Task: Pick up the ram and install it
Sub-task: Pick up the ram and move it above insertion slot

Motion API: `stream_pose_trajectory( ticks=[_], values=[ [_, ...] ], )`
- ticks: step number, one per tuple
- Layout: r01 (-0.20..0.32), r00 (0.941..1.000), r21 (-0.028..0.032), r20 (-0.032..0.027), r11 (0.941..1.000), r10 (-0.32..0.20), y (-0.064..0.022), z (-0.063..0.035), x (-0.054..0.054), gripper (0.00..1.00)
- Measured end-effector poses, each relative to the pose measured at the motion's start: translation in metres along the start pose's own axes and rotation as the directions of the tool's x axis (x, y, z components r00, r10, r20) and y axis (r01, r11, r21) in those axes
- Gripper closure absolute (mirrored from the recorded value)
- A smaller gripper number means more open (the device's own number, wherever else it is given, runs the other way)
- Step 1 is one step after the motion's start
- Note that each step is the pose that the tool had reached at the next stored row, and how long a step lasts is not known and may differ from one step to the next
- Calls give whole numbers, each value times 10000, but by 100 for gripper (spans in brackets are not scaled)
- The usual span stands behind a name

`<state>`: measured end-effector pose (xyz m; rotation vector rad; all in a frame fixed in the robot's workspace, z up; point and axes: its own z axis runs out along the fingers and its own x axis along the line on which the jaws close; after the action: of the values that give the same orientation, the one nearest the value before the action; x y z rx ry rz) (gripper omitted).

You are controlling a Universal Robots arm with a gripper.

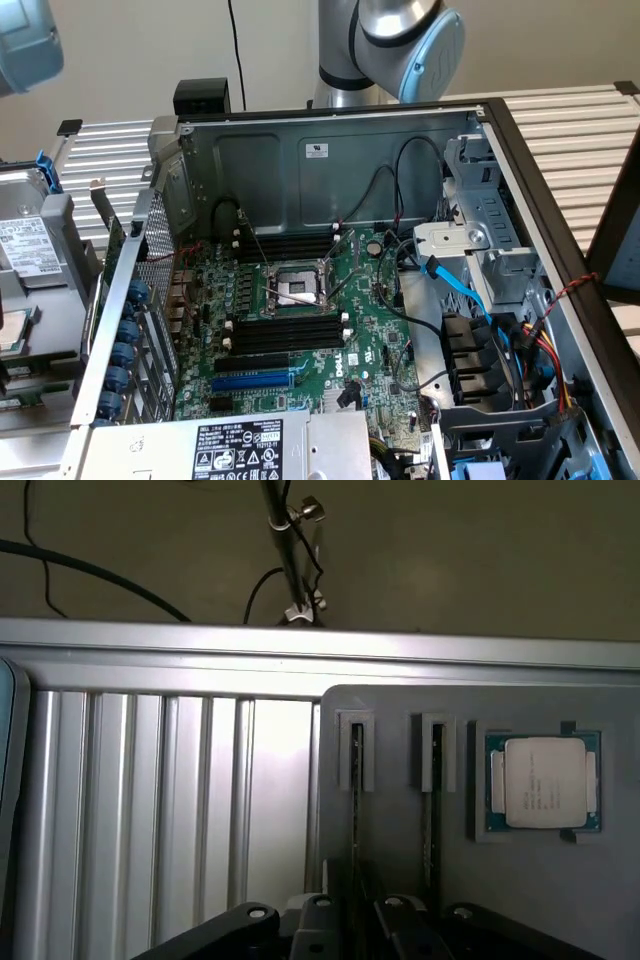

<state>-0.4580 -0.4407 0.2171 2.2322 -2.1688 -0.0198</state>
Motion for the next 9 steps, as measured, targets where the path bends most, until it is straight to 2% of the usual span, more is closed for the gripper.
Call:
stream_pose_trajectory(
  ticks=[3, 9],
  values=[
    [0, 10000, -16, 0, 10000, 0, -2, 43, -13, 80],
    [1, 10000, -26, -1, 10000, -1, -2, 43, -13, 80]
  ],
)
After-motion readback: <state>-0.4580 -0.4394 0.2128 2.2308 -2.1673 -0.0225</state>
